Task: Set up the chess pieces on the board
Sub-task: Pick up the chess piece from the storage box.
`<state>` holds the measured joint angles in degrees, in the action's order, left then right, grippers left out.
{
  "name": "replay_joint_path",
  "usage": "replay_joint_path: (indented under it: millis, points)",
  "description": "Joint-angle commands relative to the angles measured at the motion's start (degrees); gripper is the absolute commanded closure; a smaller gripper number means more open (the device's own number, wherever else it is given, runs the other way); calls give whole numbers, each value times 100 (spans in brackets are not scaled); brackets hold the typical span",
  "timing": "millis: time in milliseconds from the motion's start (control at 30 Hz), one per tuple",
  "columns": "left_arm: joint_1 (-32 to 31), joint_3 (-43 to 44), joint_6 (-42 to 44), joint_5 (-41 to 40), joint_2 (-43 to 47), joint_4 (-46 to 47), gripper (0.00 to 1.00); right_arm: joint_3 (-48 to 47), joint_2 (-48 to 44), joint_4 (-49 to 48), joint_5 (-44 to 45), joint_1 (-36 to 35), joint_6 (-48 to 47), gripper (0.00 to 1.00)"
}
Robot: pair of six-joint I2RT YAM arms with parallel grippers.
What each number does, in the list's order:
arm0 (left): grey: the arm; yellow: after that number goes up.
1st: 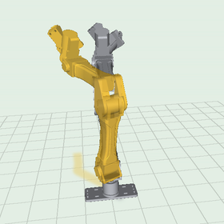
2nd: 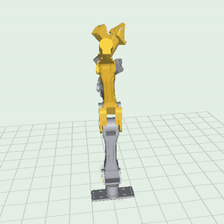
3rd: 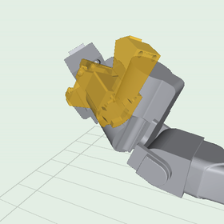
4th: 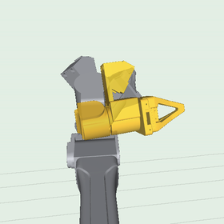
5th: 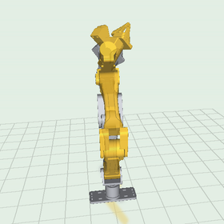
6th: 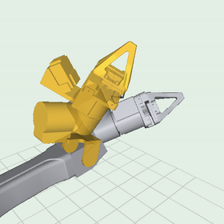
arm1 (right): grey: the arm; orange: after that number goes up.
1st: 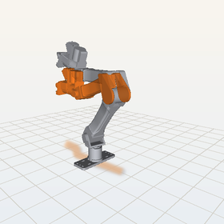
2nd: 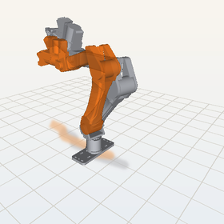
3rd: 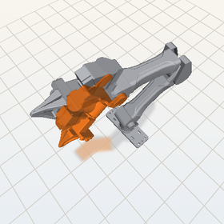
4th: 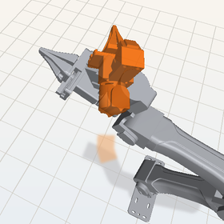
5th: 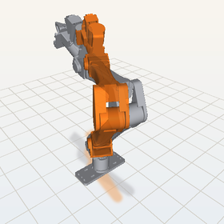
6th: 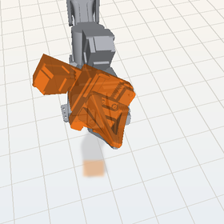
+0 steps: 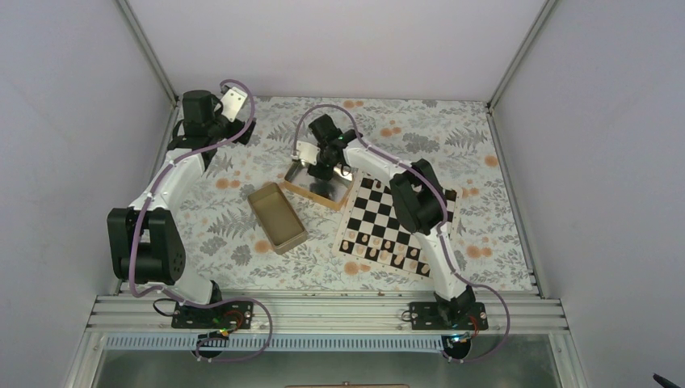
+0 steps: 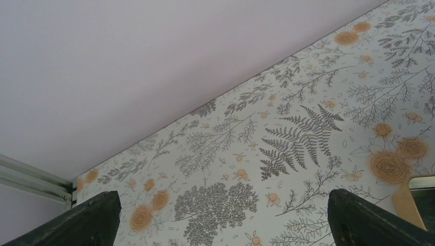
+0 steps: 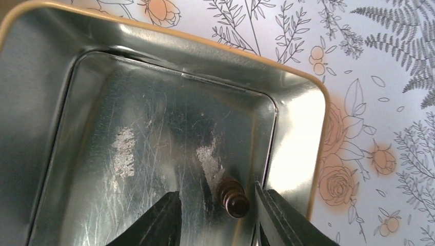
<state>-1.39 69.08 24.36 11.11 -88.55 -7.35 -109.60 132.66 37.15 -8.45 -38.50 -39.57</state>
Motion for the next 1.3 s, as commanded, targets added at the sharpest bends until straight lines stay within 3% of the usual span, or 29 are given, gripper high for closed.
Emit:
replay_joint_path:
  millis: [0,467,767,1033,1267]
  points:
    - [16,-2,-80,108,186,162,0,-167,137,-77,169,-78,-17,60]
    - [56,-32,-89,154,179,182,0,-214,293,-138,361,-149,-83,61]
    - [75,-36,-89,167,167,191,0,-319,384,-45,394,-149,-69,78]
    - [76,-50,-89,182,172,188,0,-272,410,-65,514,-149,-86,74]
    - [86,-49,-89,189,165,191,0,-275,412,-25,546,-150,-95,84]
